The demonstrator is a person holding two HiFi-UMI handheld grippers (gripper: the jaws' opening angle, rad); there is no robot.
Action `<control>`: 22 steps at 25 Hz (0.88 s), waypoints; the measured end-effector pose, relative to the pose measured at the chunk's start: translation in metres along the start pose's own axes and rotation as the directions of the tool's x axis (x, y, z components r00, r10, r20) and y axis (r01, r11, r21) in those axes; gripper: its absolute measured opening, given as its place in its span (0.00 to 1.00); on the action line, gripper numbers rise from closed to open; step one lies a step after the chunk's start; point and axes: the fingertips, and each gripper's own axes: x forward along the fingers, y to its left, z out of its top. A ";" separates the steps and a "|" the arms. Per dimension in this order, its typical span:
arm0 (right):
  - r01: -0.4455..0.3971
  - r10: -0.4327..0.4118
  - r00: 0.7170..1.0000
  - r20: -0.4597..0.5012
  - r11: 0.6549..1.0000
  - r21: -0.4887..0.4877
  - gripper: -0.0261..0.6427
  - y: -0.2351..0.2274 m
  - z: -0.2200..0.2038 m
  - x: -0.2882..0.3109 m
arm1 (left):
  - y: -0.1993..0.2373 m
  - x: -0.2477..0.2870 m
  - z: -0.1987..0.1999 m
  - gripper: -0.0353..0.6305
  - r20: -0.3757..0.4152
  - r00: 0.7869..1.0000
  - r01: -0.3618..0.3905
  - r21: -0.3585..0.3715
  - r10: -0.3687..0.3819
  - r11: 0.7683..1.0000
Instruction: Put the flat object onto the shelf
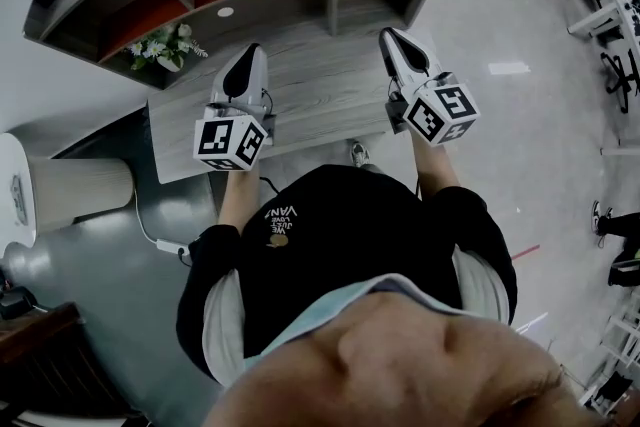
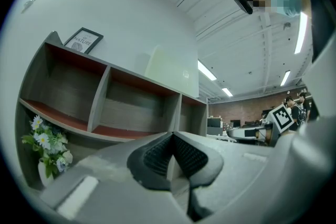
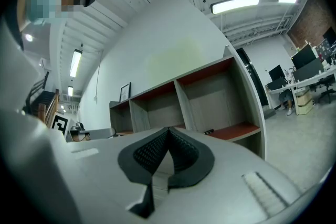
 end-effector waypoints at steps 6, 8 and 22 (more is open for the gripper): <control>-0.001 0.002 1.000 -0.023 1.000 0.025 0.04 0.005 -0.018 -0.001 | -0.004 -0.001 -0.008 0.06 -0.014 1.000 0.011 -0.018 -0.011 1.000; 0.004 -0.003 0.999 -0.034 1.000 0.031 0.04 0.006 -0.023 -0.002 | -0.004 -0.001 -0.010 0.06 -0.019 1.000 0.012 -0.019 -0.013 1.000; -0.001 0.001 0.999 -0.052 1.000 0.008 0.04 0.008 -0.024 -0.003 | -0.005 0.000 -0.013 0.06 -0.026 0.999 0.018 -0.024 -0.019 1.000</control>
